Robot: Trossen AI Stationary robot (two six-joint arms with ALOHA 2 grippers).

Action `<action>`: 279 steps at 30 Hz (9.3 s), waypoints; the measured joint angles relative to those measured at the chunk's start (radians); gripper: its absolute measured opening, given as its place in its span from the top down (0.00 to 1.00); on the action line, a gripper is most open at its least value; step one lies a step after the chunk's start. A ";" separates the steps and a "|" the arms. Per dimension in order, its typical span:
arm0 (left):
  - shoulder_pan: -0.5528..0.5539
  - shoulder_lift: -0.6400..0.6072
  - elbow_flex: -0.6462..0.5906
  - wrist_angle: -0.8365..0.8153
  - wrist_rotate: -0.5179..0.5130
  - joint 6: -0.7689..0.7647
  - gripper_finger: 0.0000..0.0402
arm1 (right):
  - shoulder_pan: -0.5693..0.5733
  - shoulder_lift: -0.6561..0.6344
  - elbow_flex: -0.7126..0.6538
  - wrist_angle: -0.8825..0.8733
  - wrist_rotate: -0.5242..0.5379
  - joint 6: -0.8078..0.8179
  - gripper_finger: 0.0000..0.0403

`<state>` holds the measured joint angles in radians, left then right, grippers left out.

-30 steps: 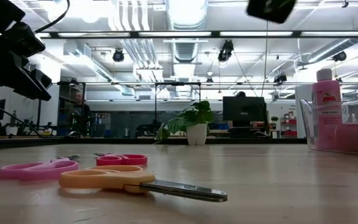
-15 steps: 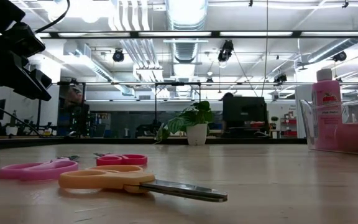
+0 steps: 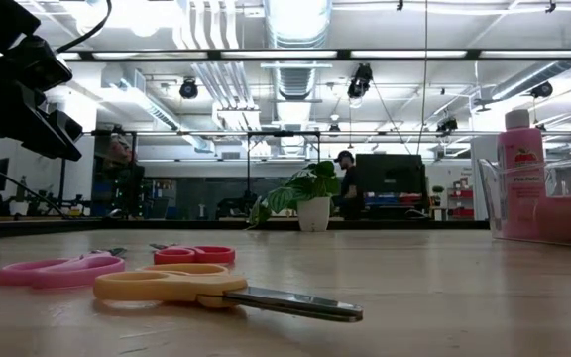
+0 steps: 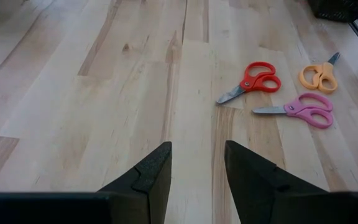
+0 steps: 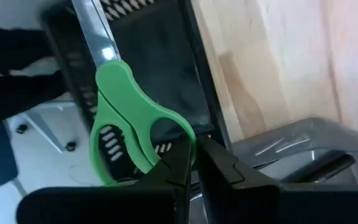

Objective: Pick & Place Paint Supplies
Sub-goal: Put the green scissors into the black bin, then put the red scissors into the black bin

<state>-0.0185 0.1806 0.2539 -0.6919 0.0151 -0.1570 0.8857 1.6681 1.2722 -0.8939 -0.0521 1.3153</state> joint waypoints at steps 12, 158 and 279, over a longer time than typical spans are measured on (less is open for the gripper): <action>0.000 0.000 0.000 0.000 0.000 0.000 0.63 | 0.022 0.118 -0.019 0.126 -0.006 0.017 0.96; 0.000 0.000 0.000 0.000 0.000 0.000 0.63 | -0.643 0.736 0.705 -0.012 0.132 -0.336 0.74; 0.000 0.000 0.000 0.000 0.000 0.000 0.63 | 0.028 0.020 -0.192 0.303 -0.007 0.041 0.98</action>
<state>-0.0182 0.1806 0.2540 -0.6918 0.0151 -0.1570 0.9142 1.6884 1.0802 -0.5907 -0.0593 1.3560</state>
